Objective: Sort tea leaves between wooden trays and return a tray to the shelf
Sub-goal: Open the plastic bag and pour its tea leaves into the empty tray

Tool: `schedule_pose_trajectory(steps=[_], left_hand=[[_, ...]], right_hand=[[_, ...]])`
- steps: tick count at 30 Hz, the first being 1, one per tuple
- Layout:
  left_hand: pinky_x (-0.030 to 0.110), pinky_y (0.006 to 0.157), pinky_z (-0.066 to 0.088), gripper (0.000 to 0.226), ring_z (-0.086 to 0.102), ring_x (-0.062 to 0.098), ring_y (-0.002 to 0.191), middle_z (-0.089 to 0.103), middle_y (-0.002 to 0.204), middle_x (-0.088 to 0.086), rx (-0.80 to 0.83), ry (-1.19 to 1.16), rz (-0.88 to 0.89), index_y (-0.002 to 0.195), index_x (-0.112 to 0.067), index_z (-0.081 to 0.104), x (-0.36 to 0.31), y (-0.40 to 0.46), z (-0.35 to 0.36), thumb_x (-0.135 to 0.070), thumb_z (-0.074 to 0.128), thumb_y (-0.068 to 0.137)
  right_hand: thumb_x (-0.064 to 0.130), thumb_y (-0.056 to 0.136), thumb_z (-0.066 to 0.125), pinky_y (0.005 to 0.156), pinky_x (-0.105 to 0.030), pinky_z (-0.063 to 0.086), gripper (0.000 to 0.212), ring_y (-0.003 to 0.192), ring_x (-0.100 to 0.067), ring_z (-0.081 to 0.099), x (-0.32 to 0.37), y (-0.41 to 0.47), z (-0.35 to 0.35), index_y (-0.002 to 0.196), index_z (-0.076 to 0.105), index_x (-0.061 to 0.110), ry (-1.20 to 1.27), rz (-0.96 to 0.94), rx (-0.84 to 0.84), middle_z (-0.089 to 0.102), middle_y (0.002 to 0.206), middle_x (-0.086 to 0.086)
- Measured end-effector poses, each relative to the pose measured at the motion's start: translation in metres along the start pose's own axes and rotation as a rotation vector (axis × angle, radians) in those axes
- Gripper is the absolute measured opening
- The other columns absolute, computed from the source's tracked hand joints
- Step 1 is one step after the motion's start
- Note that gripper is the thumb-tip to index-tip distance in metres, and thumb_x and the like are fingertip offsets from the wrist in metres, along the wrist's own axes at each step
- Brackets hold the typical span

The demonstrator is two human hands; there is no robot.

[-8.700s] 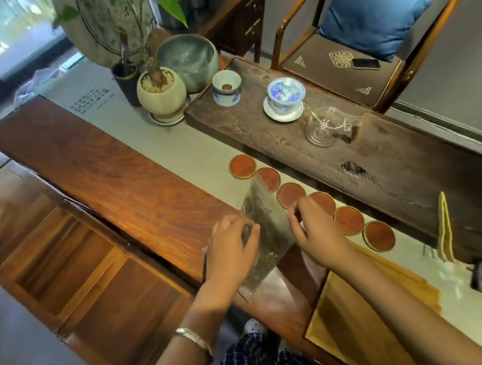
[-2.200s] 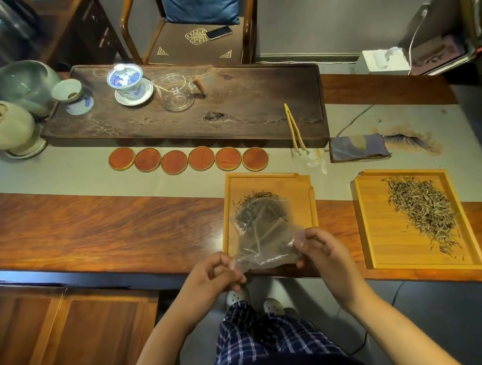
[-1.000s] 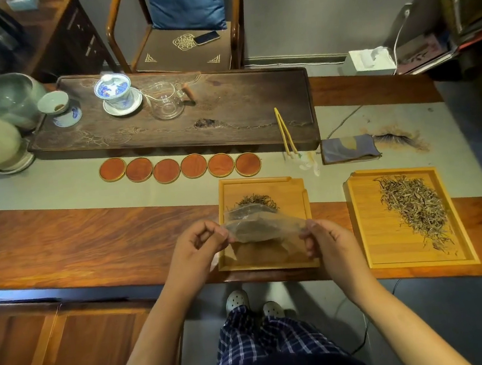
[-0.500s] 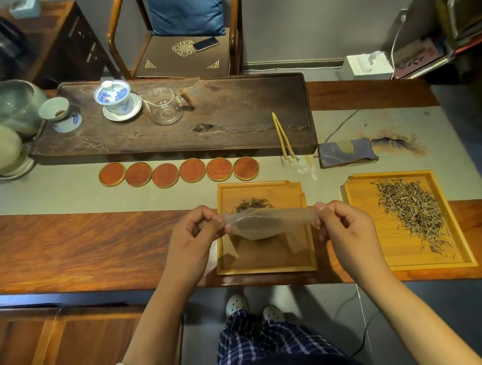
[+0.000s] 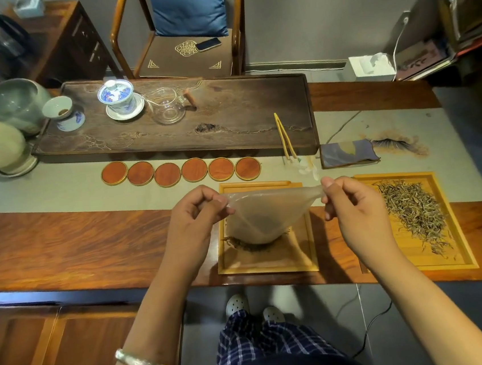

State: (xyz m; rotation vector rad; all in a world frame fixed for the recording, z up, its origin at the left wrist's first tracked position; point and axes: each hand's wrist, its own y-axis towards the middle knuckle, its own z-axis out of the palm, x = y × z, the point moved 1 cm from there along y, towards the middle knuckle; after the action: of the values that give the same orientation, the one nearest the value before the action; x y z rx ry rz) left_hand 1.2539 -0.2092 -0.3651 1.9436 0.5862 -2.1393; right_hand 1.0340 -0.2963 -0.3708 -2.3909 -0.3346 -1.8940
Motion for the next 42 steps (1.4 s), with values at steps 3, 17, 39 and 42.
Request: schedule_pose_trajectory(steps=[3, 17, 39, 42], left_hand=[[0.019, 0.073, 0.054, 0.016, 0.066, 0.007, 0.071, 0.059, 0.078, 0.014, 0.01, -0.009, 0.006, 0.079, -0.004, 0.057, -0.005, 0.002, 0.004, -0.001, 0.051, 0.093], [0.024, 0.077, 0.055, 0.021, 0.066, 0.01, 0.074, 0.064, 0.071, 0.003, 0.033, -0.01, 0.053, 0.076, -0.007, 0.058, -0.016, 0.004, 0.006, -0.002, 0.05, 0.094], [0.023, 0.077, 0.053, 0.005, 0.068, 0.013, 0.079, 0.072, 0.084, 0.0, 0.296, 0.402, -0.114, 0.078, -0.015, 0.069, 0.098, -0.041, -0.038, -0.013, 0.071, 0.082], [0.018, 0.072, 0.051, 0.007, 0.064, 0.011, 0.072, 0.068, 0.075, 0.0, 0.312, 0.489, -0.294, 0.082, -0.02, 0.068, 0.137, -0.045, -0.038, -0.014, 0.071, 0.083]], right_hand=[[0.024, 0.097, 0.051, 0.055, -0.017, 0.041, 0.036, 0.051, -0.009, 0.047, 0.006, 0.005, 0.001, 0.061, 0.055, 0.02, 0.005, 0.005, -0.012, 0.051, 0.05, 0.003], [0.023, 0.098, 0.049, 0.058, -0.025, 0.041, 0.037, 0.053, -0.012, 0.049, 0.023, 0.006, -0.005, 0.064, 0.055, 0.011, -0.031, -0.026, -0.033, 0.051, 0.053, -0.007], [0.019, 0.089, 0.066, 0.05, -0.02, 0.035, 0.01, 0.059, -0.004, 0.049, -0.099, -0.098, -0.008, 0.081, 0.063, 0.013, -0.541, -0.062, 0.258, 0.053, 0.07, 0.009], [0.029, 0.092, 0.059, 0.052, -0.023, 0.039, 0.01, 0.063, -0.003, 0.05, -0.131, -0.107, -0.005, 0.088, 0.061, 0.02, -0.636, 0.108, 0.338, 0.053, 0.078, 0.013]])
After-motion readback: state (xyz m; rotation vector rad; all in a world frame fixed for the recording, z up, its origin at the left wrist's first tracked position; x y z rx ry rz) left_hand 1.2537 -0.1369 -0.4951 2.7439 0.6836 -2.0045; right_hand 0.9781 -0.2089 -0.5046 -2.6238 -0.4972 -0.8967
